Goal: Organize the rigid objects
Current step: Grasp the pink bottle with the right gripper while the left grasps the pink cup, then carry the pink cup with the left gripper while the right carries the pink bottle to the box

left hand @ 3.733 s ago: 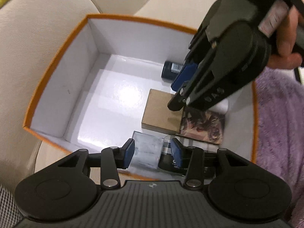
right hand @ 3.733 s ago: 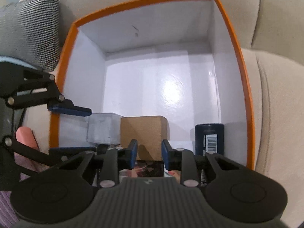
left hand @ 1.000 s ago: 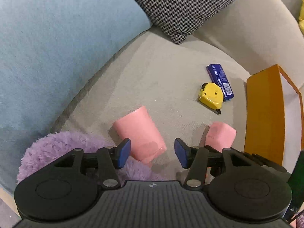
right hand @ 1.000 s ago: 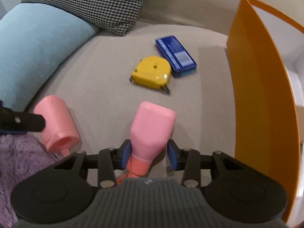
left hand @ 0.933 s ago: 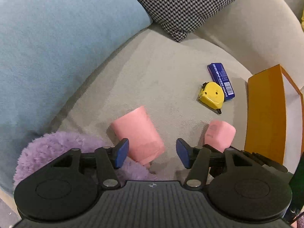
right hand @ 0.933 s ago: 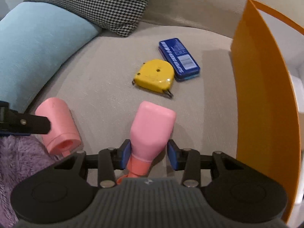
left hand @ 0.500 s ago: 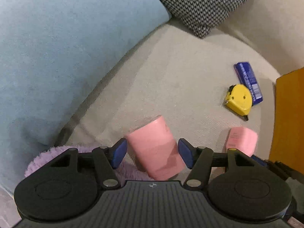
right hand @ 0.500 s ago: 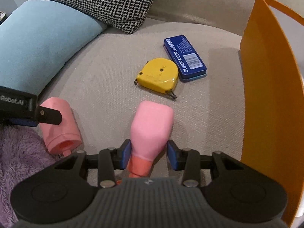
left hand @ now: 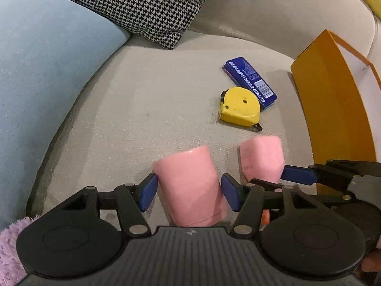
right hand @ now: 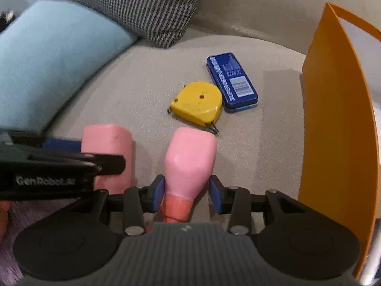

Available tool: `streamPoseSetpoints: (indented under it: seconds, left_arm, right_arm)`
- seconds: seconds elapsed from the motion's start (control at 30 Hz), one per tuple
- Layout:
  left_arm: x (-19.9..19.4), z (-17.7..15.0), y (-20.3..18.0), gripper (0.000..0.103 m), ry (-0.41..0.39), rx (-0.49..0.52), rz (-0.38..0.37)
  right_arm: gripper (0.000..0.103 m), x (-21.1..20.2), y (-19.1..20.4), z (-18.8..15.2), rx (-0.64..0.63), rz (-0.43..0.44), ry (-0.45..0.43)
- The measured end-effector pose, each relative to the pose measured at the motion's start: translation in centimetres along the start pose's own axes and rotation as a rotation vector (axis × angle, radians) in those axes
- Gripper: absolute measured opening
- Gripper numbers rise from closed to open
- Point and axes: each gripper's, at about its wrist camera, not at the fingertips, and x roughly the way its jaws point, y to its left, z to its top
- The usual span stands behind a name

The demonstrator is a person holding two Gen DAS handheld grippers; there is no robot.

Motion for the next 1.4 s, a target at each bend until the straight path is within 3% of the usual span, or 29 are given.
streamPoseSetpoints:
  seconds: [0.1,0.17,0.23,0.3,0.43,0.6,1.03,1.4]
  left_arm:
    - [0.1,0.1,1.0,0.074,0.022,-0.071,-0.027]
    - [0.8,0.0,2.2,0.075,0.060,-0.179,-0.067]
    - [1.4,-0.4,3.2,0.064,0.089,-0.266,-0.103]
    - [1.2,-0.5,3.5,0.063,0.067,-0.289,-0.106]
    - [0.7,-0.6,2.7,0.063,0.032,-0.253,-0.039]
    - [0.7,-0.5,2.2,0.063,0.035,-0.220,-0.026]
    - [-5.1,-0.6,0.4,0.063,-0.075,-0.218,-0.147]
    - [-10.0,2.4,-6.0,0.063,-0.125,-0.081,-0.293]
  right_arm:
    - [0.043,-0.5,-0.6,0.3,0.023,0.027,-0.006]
    - [0.043,-0.5,-0.9,0.6,0.041,0.039,-0.006]
    - [0.044,-0.2,-1.2,0.8,0.066,0.062,0.008]
    - [0.045,0.2,-1.5,1.0,0.093,0.075,0.011]
    - [0.047,0.7,-1.7,1.2,0.125,0.080,0.012]
    - [0.046,0.5,-1.6,1.1,0.134,0.081,0.003]
    - [0.045,-7.3,-2.5,0.8,0.142,0.090,-0.138]
    - [0.045,-16.2,-6.0,0.3,0.150,0.093,-0.282]
